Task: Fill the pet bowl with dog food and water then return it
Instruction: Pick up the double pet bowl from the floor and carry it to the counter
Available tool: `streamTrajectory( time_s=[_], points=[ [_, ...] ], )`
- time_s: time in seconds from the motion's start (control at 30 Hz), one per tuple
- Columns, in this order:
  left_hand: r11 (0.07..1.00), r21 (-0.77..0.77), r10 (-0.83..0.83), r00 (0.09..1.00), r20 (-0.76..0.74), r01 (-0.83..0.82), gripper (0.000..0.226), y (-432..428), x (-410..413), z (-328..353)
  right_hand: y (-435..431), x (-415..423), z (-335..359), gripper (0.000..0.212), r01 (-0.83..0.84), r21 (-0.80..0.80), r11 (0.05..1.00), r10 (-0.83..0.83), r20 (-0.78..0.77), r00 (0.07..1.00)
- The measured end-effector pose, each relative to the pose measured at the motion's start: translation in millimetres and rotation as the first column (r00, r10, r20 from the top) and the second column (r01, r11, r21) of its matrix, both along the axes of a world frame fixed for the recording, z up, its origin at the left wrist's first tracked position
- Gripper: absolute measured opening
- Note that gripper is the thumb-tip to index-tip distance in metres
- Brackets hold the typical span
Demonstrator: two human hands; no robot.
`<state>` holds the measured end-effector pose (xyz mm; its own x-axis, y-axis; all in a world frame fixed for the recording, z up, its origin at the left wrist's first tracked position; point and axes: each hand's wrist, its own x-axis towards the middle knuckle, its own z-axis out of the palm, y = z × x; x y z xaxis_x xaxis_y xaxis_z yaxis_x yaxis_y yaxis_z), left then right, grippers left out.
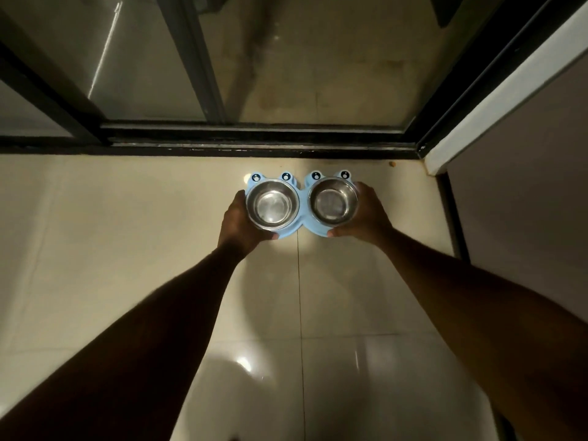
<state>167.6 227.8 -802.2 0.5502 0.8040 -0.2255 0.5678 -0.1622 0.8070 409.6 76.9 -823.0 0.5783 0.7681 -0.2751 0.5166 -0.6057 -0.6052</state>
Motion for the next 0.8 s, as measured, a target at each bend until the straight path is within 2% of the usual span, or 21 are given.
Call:
streamTrajectory(
  time_s=[0.23,0.33,0.4,0.47,0.67,0.8],
  points=[
    [1.0,-0.031,-0.008,1.0,-0.024,0.007,0.086,-13.8,-18.5,179.0,-21.9,-32.8,191.8,0.113,0.045,0.076,0.996,-0.041,-0.057,0.998],
    [0.999,-0.038,-0.014,0.999,-0.035,0.013,0.09,-16.3,-27.1,254.4,-28.3,-43.4,262.8,0.114,0.048,0.108,0.993,-0.04,-0.073,0.997],
    [1.0,-0.02,-0.023,1.0,-0.008,0.022,0.093,-15.3,-33.4,320.1,-34.4,-53.7,326.1,0.114,0.083,0.125,0.989,-0.07,-0.104,0.992],
    [0.999,-0.025,-0.021,1.0,0.022,0.021,0.094,-17.7,-36.5,363.2,-43.1,-59.4,361.1,0.114,0.099,0.189,0.977,-0.074,-0.136,0.988],
    [0.996,0.002,-0.093,0.991,0.098,0.093,0.097,-28.3,-55.6,505.8,-69.3,-75.2,500.2,0.094,0.111,0.325,0.939,-0.065,-0.148,0.987],
    [0.993,0.014,-0.115,0.985,0.13,0.114,0.096,-37.2,-66.5,579.7,-83.0,-80.0,568.4,0.103,0.068,0.375,0.924,-0.019,-0.134,0.991]
  ],
)
